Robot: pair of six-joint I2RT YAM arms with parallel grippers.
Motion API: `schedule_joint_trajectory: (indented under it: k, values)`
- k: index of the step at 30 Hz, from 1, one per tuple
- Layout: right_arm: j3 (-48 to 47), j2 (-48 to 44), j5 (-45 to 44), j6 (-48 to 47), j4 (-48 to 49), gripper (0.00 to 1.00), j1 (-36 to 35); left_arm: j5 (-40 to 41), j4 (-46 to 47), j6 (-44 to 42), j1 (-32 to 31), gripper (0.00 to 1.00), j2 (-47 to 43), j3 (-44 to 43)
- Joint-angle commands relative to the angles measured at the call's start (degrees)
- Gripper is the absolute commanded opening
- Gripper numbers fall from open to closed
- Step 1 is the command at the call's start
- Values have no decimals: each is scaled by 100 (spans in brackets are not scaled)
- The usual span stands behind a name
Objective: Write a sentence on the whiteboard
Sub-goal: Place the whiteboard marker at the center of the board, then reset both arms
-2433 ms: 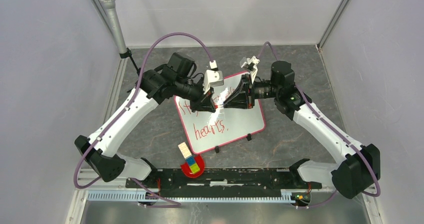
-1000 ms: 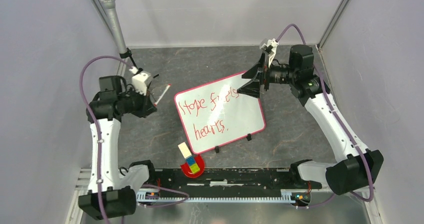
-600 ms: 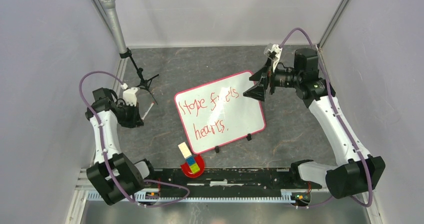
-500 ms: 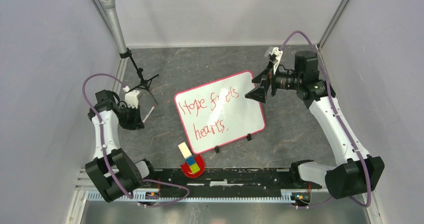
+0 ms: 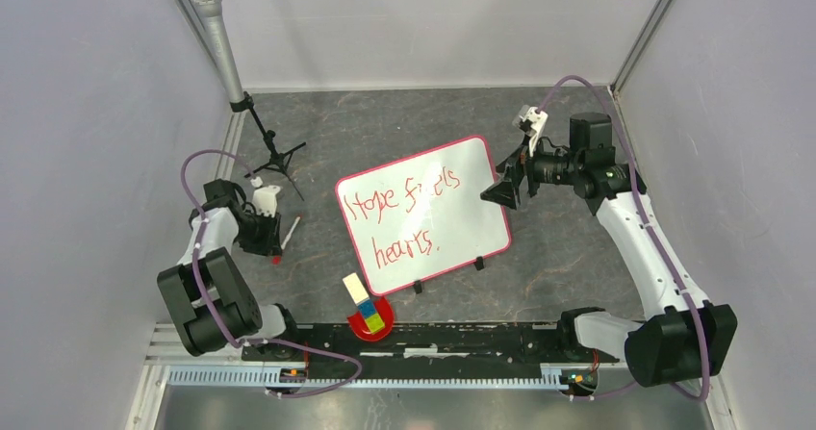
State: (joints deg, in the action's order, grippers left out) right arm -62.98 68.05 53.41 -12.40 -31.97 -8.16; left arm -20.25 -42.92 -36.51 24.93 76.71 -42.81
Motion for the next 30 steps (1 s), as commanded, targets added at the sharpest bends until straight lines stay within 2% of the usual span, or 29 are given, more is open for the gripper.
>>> schedule_joint_trajectory:
  k: [1,7,10,14,17,18,26,30]
  values:
    - [60,-127,-67,-140,24,98,51,179,383,-302,-80,38,38,85]
    - [81,-107,-93,-150,10,98,77,201,330,-389,-101,45,-24,102]
    - [18,-99,-124,-222,-58,98,142,-2,-25,-369,-103,51,-188,-90]
    - [-164,-36,-138,-351,-238,98,335,-482,-593,-180,-94,70,-547,-587]
    - [-409,55,-138,-551,-439,98,567,-716,-1009,106,-69,97,-559,-1243]
    - [-491,91,-138,-627,-519,98,693,-811,-1173,157,-46,100,-524,-1513]
    - [-1198,570,12,-1308,-1153,98,1951,-1403,-1826,822,782,100,153,-3587]
    - [-1387,913,69,-1557,-1255,98,2526,-1169,-1711,1185,977,100,397,-4117]
